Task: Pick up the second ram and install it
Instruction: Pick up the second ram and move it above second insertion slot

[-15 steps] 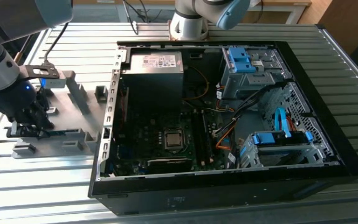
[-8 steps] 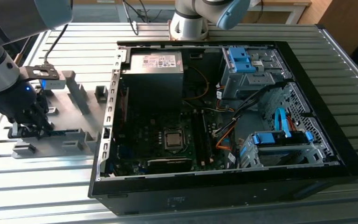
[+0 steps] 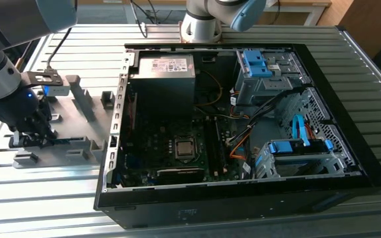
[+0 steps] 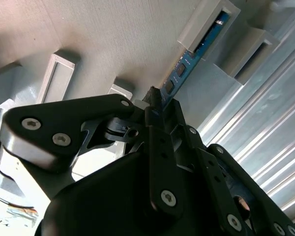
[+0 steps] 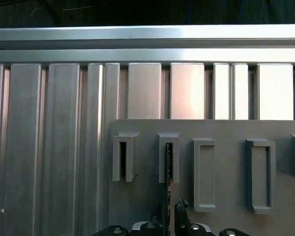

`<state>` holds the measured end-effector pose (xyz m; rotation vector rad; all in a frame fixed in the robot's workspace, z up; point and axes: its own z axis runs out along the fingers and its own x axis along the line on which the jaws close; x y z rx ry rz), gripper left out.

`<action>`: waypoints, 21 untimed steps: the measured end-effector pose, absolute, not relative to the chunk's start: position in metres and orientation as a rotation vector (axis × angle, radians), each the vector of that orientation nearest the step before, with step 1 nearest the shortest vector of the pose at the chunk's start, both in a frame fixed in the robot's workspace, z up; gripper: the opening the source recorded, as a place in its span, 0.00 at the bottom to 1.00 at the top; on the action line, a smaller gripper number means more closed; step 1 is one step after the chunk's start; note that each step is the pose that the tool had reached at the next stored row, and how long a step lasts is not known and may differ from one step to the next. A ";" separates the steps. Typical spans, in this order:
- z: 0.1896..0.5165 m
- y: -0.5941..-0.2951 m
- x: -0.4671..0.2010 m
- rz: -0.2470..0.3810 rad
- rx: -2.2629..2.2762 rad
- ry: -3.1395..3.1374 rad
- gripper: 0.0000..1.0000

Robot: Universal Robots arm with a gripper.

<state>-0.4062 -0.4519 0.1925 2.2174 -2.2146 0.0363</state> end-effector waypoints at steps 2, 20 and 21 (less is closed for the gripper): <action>0.192 -0.452 -0.406 0.036 2.218 -2.215 0.25; 0.192 -0.451 -0.406 0.036 2.217 -2.215 0.14; 0.192 -0.451 -0.406 0.036 2.218 -2.215 0.14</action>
